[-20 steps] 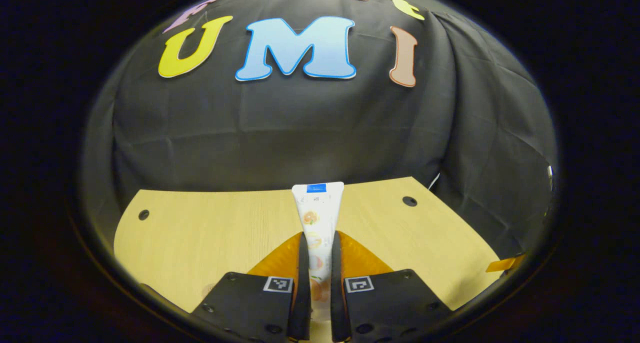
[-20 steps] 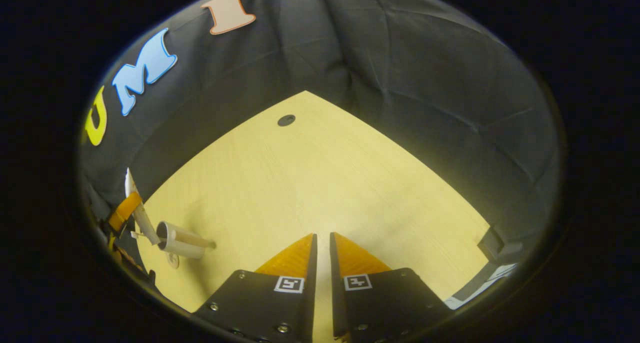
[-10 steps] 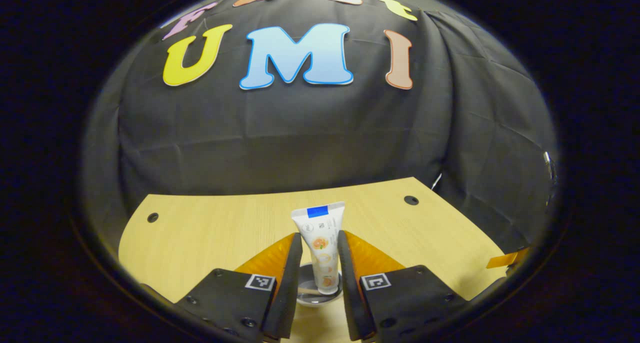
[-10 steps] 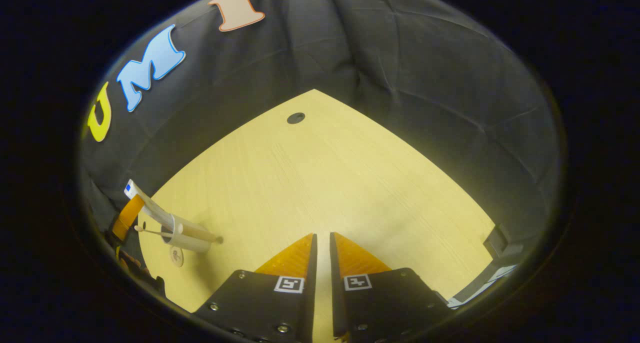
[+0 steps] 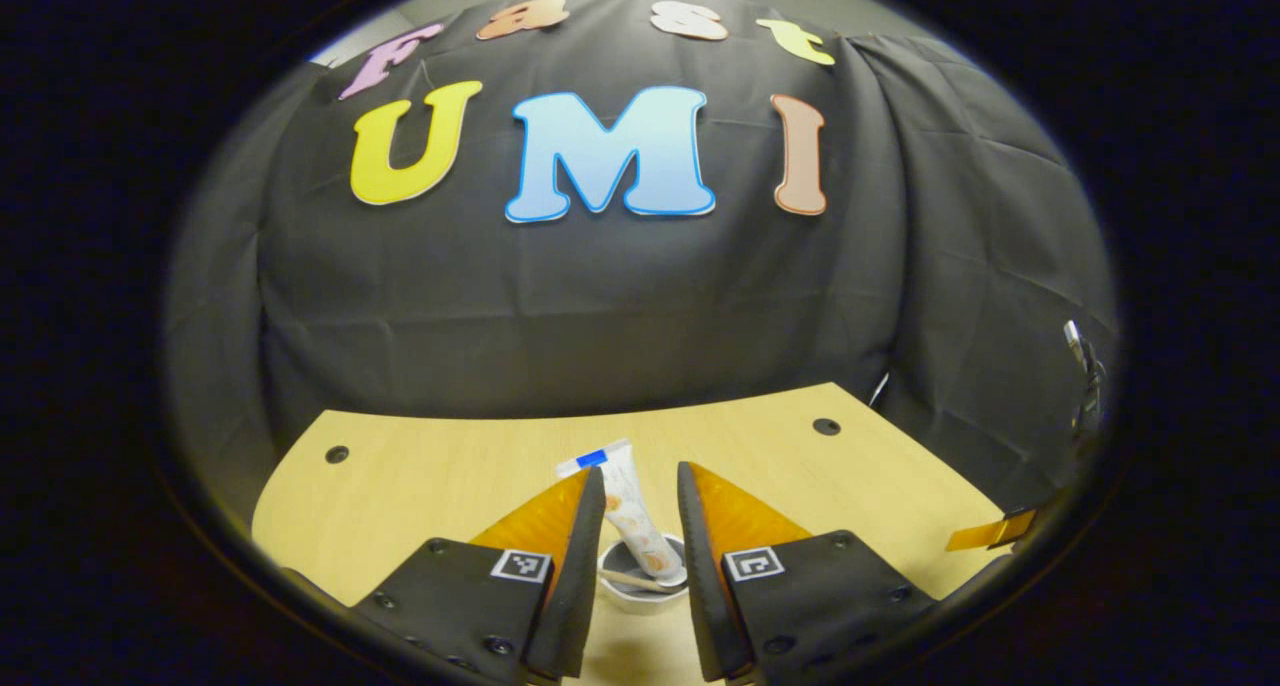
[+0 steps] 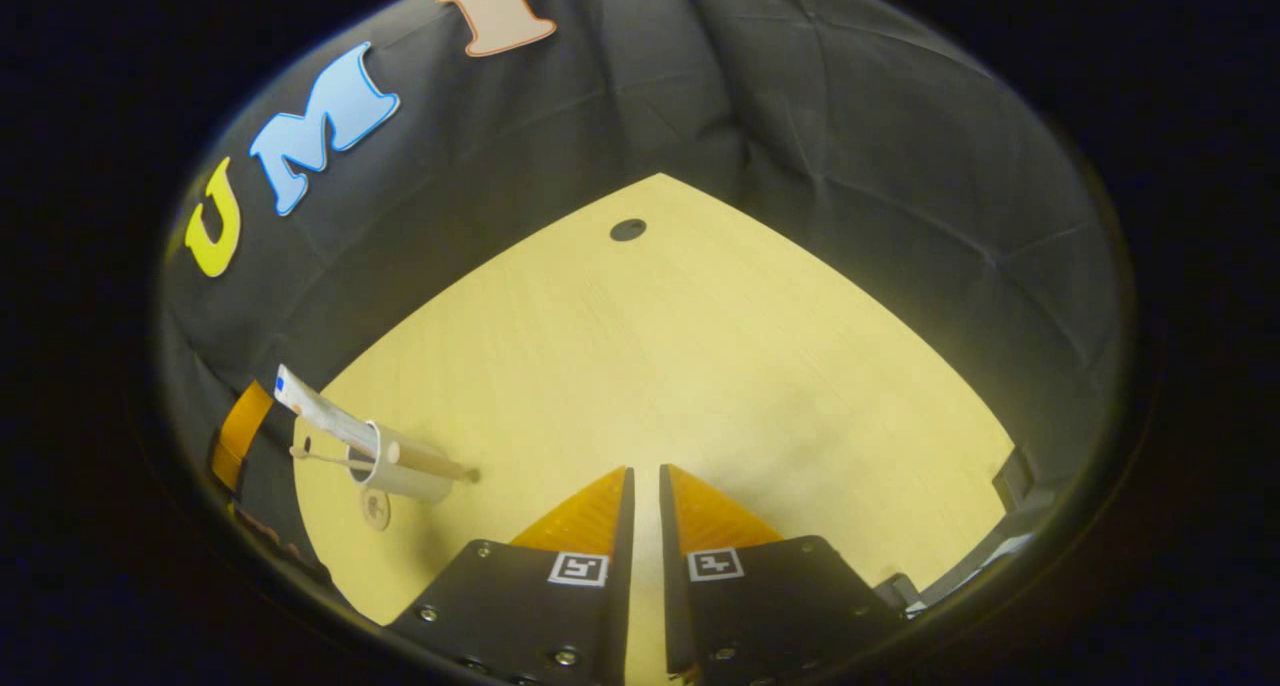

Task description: Put the toothbrush and toothpaste on the desktop into the cup, then pick up the cup and place it on the coaster on the desktop.

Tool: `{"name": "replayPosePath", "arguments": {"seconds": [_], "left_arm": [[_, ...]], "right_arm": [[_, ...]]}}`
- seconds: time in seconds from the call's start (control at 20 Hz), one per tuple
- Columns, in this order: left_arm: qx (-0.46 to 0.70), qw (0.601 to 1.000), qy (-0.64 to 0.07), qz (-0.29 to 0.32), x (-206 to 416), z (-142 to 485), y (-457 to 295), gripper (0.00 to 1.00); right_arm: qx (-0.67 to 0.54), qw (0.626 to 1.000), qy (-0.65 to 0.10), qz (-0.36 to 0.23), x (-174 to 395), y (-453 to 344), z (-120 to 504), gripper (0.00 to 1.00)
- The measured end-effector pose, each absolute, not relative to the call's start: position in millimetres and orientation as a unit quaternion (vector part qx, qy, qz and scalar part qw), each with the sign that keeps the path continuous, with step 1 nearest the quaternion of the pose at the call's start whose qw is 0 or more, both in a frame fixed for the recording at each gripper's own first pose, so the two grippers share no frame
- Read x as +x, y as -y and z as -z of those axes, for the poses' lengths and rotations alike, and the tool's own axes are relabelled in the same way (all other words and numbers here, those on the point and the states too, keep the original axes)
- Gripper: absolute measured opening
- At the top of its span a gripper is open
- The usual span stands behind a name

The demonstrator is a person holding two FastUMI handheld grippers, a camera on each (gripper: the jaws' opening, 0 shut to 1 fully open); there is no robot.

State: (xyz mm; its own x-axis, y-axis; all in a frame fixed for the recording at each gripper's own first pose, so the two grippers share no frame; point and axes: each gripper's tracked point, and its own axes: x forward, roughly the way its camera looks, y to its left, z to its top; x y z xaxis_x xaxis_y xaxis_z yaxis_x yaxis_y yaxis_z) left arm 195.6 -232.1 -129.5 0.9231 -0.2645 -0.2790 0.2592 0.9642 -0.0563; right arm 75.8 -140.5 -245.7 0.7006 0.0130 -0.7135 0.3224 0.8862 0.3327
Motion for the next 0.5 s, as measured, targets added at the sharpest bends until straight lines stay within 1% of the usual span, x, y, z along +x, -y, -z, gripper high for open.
{"name": "replayPosePath", "arguments": {"seconds": [0.5], "left_arm": [[-0.029, 0.986, -0.148, 0.076, 172.9, 130.6, 171.4, 0.49]], "right_arm": [[0.209, 0.898, -0.384, 0.054, 78.7, 113.6, 248.2, 0.15]]}}
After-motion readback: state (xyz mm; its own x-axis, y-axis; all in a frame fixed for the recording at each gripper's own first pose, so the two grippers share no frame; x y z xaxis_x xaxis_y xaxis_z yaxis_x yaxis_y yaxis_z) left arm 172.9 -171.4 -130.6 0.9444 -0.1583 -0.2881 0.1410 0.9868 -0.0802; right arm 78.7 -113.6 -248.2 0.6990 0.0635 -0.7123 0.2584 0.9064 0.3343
